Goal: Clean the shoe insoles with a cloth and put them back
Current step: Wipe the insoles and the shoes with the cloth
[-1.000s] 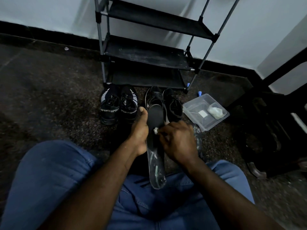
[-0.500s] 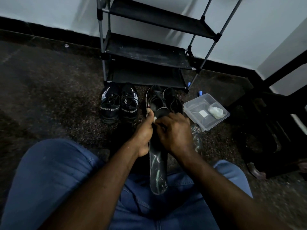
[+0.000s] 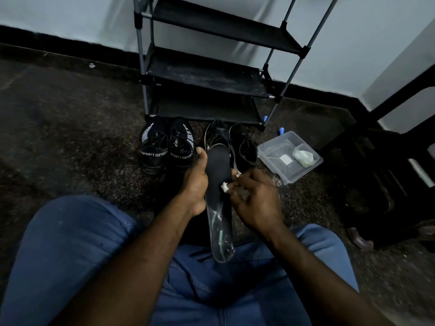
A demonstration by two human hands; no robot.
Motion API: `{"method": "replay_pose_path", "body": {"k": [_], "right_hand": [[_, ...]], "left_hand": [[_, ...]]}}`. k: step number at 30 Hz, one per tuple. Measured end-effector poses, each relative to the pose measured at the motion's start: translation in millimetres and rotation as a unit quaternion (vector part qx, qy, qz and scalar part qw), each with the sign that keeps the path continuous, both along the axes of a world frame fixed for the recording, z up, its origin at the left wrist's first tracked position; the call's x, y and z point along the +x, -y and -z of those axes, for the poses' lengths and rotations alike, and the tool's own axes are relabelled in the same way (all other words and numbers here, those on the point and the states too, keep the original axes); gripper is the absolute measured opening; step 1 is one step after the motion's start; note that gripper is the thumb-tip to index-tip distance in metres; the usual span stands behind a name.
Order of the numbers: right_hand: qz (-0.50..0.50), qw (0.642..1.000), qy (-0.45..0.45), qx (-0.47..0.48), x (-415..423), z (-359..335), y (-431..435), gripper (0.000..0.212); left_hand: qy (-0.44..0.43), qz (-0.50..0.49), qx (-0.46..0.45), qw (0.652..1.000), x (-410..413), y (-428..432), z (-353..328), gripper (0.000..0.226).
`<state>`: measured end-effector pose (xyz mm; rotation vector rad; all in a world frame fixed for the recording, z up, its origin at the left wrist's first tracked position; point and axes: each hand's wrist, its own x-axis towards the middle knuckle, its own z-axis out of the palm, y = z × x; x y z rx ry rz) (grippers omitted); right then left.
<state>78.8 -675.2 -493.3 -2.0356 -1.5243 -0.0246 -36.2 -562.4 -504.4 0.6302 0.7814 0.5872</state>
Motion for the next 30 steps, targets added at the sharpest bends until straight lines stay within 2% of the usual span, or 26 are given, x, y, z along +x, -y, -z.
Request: {"method": "replay_pose_path", "body": {"k": [4, 8, 10, 14, 19, 21, 23, 30], "right_hand": [[0.029, 0.993, -0.109, -0.028, -13, 11, 5, 0.009], [0.075, 0.965, -0.249, -0.038, -17, 11, 0, 0.018], [0.074, 0.944, -0.319, -0.036, -16, 13, -3, 0.012], [0.081, 0.925, -0.371, -0.029, -14, 7, -8, 0.012], [0.119, 0.89, -0.438, 0.03, -9, 1, -11, 0.008], [0.144, 0.877, -0.455, 0.049, -6, 4, -13, 0.005], [0.148, 0.881, -0.446, 0.052, -7, 5, -12, 0.003], [0.113, 0.938, -0.327, -0.007, -5, -1, -9, 0.003]], "left_hand": [[0.032, 0.002, -0.036, 0.999, 4, -7, 1, 0.094], [0.012, -0.001, -0.009, 1.0, 5, -10, 5, 0.074], [0.01, -0.005, 0.007, 1.0, 3, -12, 9, 0.072], [0.064, 0.031, -0.019, 0.997, -1, -16, 5, 0.099], [0.11, 0.067, -0.034, 0.991, -1, -7, 11, 0.098], [0.123, 0.088, -0.033, 0.988, 2, 2, 10, 0.098], [0.121, 0.087, -0.041, 0.988, 3, 8, 8, 0.094], [0.131, 0.073, -0.051, 0.987, 1, 1, 7, 0.086]]}}
